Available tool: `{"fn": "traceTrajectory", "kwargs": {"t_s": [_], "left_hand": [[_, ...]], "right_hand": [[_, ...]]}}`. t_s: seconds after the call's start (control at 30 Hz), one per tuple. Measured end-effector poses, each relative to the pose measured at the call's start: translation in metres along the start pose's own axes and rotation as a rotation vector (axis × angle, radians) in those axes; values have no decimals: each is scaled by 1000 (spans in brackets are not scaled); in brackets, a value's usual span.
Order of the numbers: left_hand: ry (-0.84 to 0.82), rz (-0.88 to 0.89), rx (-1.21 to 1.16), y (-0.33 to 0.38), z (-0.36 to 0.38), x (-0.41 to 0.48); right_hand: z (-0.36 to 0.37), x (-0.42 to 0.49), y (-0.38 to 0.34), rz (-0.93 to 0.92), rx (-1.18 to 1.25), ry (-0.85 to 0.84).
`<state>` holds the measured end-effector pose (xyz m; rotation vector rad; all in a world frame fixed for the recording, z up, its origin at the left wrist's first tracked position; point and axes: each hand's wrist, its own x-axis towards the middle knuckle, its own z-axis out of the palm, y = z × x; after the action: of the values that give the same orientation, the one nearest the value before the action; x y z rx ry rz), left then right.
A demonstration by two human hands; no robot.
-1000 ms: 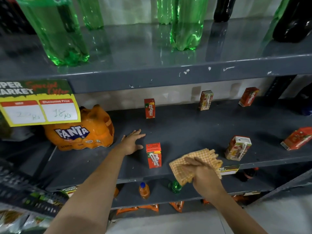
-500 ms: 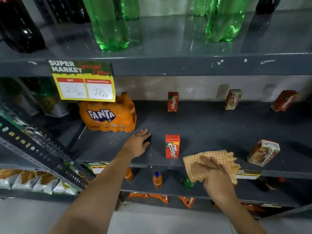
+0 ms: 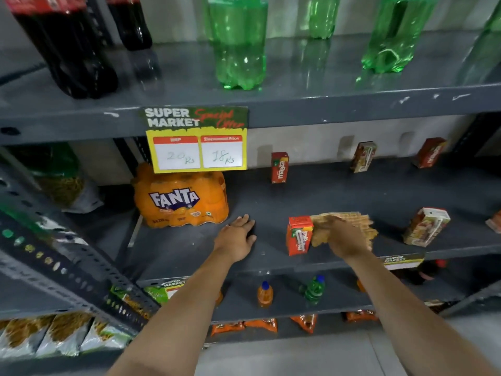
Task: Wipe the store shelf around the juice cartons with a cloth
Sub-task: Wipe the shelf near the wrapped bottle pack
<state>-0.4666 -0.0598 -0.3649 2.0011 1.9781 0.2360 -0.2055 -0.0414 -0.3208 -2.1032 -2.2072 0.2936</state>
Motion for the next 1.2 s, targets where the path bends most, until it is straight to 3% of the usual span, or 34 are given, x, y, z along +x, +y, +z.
{"fn": "traceTrajectory", "kwargs": {"t_s": [0.13,0.23,0.37,0.47,0.6,0.77,0.93,1.07,1.13,1.2], "left_hand": [[-16,101,-95,-19,-10,-7],[-27,124,-88,-44,-23,-21],[-46,71,-6,-83,-38,-40],[-90,43,-24,-98,-42,-46],[-102,36,-59,-97,-43,-48],[-10,7,-140,-107,-45,-59],[44,-155,-282,-134,-51,-70],[172,-236,-573,-131,-59,-68],[215,-365,-957,-115,-69,-68],[174,-420,-1447,-101,-76,-65]], "right_hand": [[12,-53,13,134,-54,1],[4,-91,10,100,-141,-217],[-54,-127,-57,-56,373,-509],[-51,-105,-123,-206,444,-326],[5,-41,-180,-209,176,-47],[41,-45,-183,-177,19,-165],[25,-63,-185,-178,-85,-293],[14,-49,-220,-192,441,-155],[19,-56,-244,-297,659,-101],[28,-70,-261,-430,729,-66]]}}
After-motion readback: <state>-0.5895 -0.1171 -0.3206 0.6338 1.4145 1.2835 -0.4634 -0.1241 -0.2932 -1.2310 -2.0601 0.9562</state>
